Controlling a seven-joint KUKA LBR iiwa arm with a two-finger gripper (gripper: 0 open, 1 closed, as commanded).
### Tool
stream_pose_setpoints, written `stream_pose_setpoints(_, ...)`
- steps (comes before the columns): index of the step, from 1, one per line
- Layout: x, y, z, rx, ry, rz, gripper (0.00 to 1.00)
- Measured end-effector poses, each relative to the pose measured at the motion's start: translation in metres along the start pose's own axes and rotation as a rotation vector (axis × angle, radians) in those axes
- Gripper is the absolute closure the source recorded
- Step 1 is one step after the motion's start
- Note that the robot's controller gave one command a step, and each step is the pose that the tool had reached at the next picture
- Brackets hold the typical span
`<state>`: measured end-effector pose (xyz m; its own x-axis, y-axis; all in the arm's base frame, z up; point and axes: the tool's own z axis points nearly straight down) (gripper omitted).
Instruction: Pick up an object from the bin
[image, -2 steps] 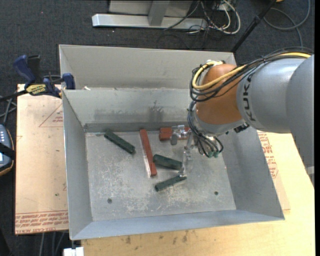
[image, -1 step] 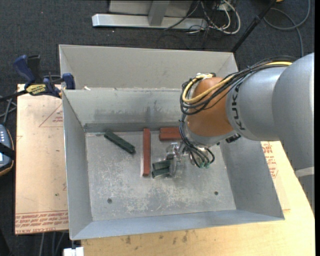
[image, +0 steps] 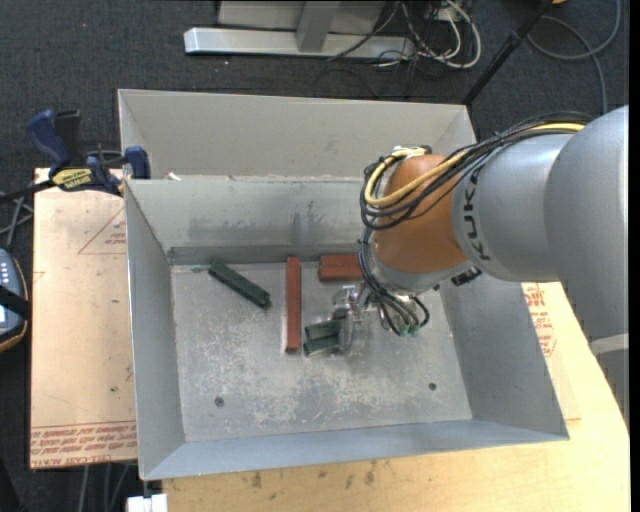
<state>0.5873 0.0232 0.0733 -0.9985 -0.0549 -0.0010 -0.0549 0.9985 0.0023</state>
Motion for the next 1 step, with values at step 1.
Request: stream_pose_setpoints(1, -0.0126, -0.0100, -0.1634, 0.002, -0.009, 0.006, 1.00)
